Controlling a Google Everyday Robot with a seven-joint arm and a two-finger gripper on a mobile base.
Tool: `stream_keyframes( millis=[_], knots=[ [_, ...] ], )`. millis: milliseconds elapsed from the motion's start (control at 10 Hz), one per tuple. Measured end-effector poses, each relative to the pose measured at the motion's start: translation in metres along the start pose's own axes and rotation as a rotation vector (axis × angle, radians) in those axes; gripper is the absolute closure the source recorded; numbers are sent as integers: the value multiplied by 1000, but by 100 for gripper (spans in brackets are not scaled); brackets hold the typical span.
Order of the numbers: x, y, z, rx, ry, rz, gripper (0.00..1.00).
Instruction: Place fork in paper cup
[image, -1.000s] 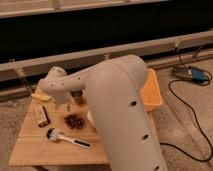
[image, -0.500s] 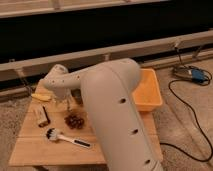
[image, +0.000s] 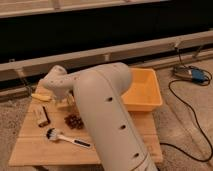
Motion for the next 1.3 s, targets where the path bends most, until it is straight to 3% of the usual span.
stream_keyframes(
  millis=[500,1000,1300],
  knots=[
    [-18,-9,17,10,2,-12,35],
    [-21,-33,28,32,22,14,36],
    [-20,-38,29,27,28,26,58]
  ],
)
